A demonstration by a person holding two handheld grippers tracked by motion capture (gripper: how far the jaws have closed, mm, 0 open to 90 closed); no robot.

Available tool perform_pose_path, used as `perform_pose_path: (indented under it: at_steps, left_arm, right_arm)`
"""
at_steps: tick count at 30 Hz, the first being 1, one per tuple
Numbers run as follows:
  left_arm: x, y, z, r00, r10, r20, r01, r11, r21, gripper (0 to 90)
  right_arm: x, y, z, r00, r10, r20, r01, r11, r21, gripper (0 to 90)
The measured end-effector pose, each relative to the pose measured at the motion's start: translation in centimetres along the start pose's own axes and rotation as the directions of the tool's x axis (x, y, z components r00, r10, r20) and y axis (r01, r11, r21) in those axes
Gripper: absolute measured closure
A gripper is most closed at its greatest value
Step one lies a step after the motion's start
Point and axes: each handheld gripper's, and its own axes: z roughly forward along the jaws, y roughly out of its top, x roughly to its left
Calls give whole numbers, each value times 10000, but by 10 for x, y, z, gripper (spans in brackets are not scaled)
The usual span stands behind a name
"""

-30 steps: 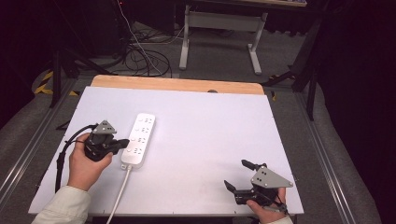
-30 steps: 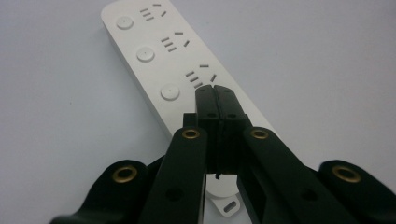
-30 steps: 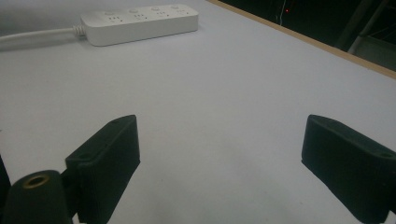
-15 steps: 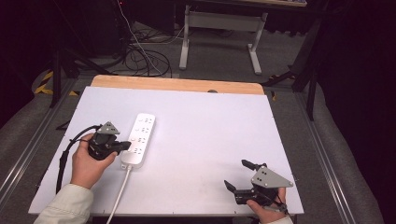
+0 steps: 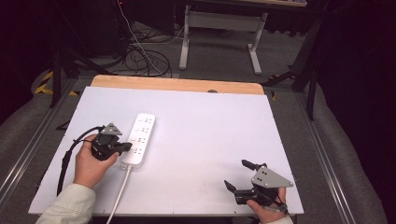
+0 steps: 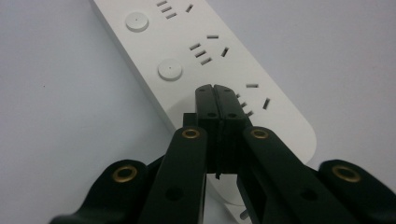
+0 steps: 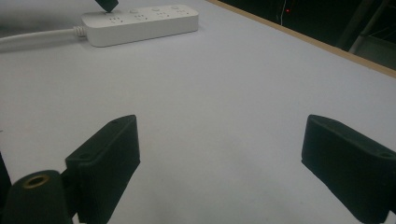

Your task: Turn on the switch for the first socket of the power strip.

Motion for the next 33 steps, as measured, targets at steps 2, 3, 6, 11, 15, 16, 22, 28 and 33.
perform_pose_path:
  at_steps: [2,3,6,11,15,16,22,28,33]
  left_arm:
    - [0,0,0,10000,21,-70,-21,10000,-16,900]
    - [0,0,0,10000,29,-75,-29,10000,-17,900]
    - [0,0,0,10000,19,-49,-19,10000,-39,900]
    - [0,-1,0,10000,43,-46,-43,10000,-48,900]
    - [0,-2,1,10000,56,-8,-57,9999,-106,900]
    - [0,-2,1,10000,21,11,-21,9999,-122,900]
    - [-1,-2,1,10000,0,-74,-1,10000,-90,900]
    - [-1,-2,2,9998,-199,-58,198,9998,-95,900]
    - [0,-3,2,9996,-286,-68,285,9995,-112,900]
  right_arm:
    - [0,0,0,10000,-5,-3,5,10000,-2,120]
    - [0,0,0,10000,-5,-3,5,10000,-2,120]
    - [0,0,0,10000,-9,-3,9,10000,-1,120]
    - [0,0,-1,10000,-14,6,14,10000,-12,120]
    - [0,0,-1,10000,-26,7,26,10000,-8,120]
    - [0,0,-1,10000,-24,5,24,10000,-10,121]
    - [0,0,-2,10000,-11,37,11,10000,-35,121]
    - [0,0,-2,10000,-25,35,25,10000,-33,120]
    - [0,0,-2,10000,-36,45,36,10000,-23,120]
